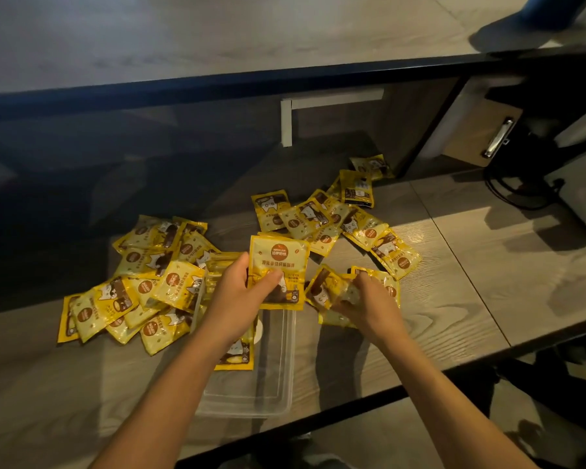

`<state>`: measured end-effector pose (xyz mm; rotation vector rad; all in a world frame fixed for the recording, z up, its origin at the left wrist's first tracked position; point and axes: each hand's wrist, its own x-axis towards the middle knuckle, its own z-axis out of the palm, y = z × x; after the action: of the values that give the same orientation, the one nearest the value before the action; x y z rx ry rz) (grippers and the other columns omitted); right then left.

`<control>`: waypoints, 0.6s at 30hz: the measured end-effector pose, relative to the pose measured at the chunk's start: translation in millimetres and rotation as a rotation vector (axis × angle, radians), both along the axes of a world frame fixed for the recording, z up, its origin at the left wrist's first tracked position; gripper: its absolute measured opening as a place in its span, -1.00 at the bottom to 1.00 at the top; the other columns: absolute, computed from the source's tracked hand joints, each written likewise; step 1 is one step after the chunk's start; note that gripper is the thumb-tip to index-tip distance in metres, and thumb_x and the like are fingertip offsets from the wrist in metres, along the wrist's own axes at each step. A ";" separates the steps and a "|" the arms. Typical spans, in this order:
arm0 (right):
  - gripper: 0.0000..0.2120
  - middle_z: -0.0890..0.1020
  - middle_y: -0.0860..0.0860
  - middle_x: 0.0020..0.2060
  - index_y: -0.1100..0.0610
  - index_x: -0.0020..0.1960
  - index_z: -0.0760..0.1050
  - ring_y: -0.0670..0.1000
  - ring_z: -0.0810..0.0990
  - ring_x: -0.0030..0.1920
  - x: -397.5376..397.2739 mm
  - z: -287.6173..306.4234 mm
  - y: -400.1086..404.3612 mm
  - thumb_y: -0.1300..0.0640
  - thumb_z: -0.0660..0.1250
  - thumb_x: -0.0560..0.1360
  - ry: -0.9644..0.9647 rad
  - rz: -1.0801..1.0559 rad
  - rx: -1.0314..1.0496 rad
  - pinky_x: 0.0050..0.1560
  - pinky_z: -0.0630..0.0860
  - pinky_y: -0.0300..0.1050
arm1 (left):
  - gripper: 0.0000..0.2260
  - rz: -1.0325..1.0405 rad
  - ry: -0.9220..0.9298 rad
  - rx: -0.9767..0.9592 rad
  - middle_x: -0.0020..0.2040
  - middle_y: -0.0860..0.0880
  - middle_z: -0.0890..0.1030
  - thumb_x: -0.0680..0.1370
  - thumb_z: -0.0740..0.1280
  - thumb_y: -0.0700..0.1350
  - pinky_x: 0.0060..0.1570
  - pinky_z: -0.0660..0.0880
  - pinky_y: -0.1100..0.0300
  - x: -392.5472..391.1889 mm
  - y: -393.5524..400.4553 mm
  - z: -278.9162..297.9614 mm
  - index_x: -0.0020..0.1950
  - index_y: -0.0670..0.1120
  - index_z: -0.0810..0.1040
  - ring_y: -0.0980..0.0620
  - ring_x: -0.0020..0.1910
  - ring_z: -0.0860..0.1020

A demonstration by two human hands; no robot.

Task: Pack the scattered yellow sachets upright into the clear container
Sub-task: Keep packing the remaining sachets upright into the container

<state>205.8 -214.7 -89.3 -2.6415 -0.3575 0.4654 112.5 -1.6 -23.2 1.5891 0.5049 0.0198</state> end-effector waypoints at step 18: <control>-0.85 0.70 0.08 -0.10 -0.04 0.04 0.55 0.13 0.69 -0.06 24.9 92.1 19.1 0.00 0.43 0.49 0.141 -0.012 0.929 -0.15 0.62 0.04 | -0.88 0.174 -0.006 -0.008 0.03 0.11 0.71 0.62 0.33 -0.06 0.03 0.57 0.14 3.7 6.1 10.0 0.14 0.10 0.57 0.14 0.03 0.67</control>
<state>230.8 -195.6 2.8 -1.7013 -0.3892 0.3566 116.3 4.4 -13.2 1.5331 0.6367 0.1534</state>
